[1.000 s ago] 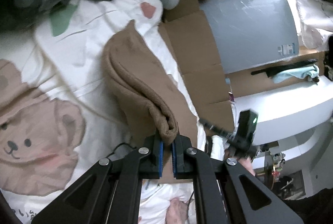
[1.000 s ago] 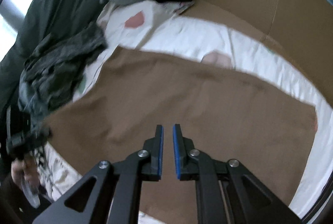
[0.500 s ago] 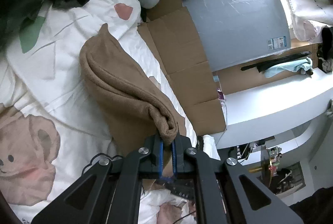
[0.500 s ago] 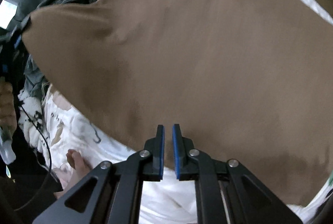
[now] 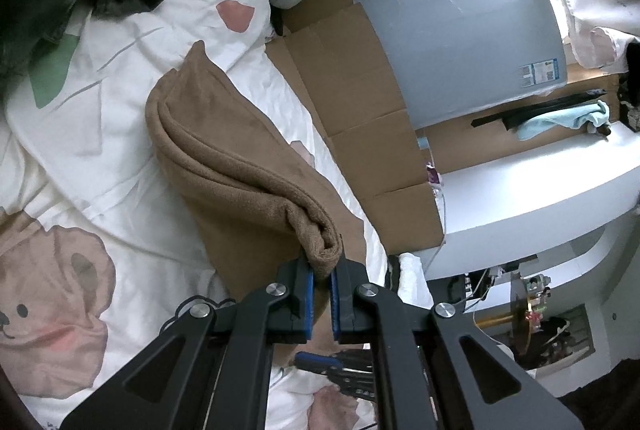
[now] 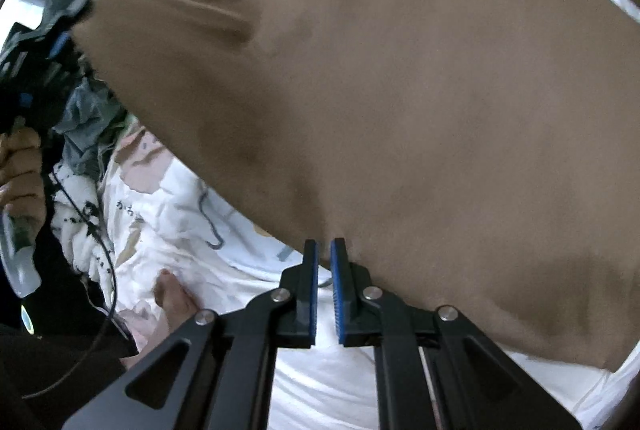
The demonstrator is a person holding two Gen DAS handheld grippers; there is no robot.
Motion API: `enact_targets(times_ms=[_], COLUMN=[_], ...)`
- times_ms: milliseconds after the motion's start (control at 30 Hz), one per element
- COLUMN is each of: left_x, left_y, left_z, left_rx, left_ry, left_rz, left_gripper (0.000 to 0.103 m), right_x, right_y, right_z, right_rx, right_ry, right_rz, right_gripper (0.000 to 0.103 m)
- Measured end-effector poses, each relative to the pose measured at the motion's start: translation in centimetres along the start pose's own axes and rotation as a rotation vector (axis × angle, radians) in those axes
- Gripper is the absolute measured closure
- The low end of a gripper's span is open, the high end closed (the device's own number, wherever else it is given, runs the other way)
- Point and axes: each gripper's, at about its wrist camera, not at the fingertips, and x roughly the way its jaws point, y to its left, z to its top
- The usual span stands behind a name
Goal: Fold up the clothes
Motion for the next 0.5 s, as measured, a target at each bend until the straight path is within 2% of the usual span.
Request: enact_targets(times_ms=[67, 133, 233, 500], left_x=[0.2, 0.2, 0.3, 0.5], left_y=[0.0, 0.0, -0.1, -0.2], left_z=[0.0, 0.1, 0.2, 0.1], left_rx=[-0.003, -0.005, -0.008, -0.024], left_ry=[0.006, 0.008, 0.002, 0.0], left_rz=[0.01, 0.013, 0.014, -0.004], left_gripper=[0.098, 0.098, 0.098, 0.098], right_x=[-0.9, -1.7, -2.9, -3.7], right_y=[1.2, 2.6, 4.6, 8.3], right_z=[0.5, 1.1, 2.2, 4.7], right_rx=[-0.055, -0.109, -0.181, -0.287], right_ry=[-0.027, -0.057, -0.105, -0.174], right_rz=[-0.005, -0.01, -0.02, -0.027], right_gripper=[0.094, 0.077, 0.06, 0.058])
